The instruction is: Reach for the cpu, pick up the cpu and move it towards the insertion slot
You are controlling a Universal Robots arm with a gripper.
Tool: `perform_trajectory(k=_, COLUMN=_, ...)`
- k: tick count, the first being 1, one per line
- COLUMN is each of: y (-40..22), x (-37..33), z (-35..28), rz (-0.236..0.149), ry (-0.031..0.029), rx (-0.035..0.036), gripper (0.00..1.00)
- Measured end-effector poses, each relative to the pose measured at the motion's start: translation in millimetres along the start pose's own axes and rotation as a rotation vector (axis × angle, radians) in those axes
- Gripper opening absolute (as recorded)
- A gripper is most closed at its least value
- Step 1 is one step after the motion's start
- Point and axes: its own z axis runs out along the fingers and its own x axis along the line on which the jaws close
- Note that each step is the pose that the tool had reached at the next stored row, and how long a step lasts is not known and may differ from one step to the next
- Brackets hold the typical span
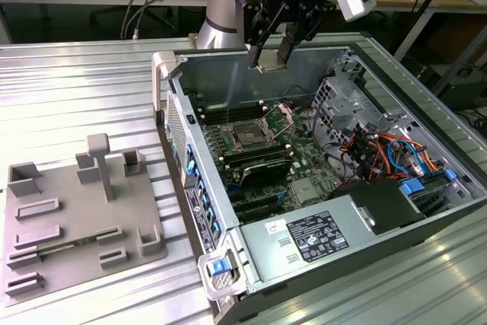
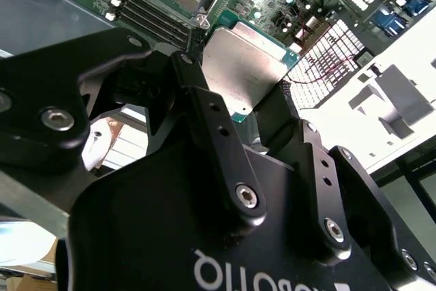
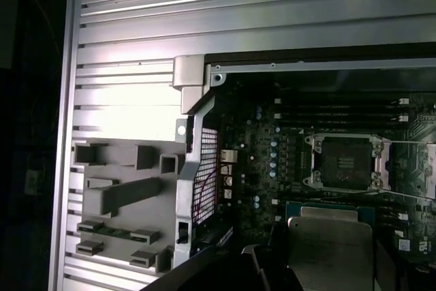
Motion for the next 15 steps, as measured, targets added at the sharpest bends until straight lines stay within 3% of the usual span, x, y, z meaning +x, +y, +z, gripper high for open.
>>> perform_trajectory(k=15, y=12.5, x=-21.9, z=0.3, rz=0.000, ry=0.0000, rx=0.0000, gripper=0.55)
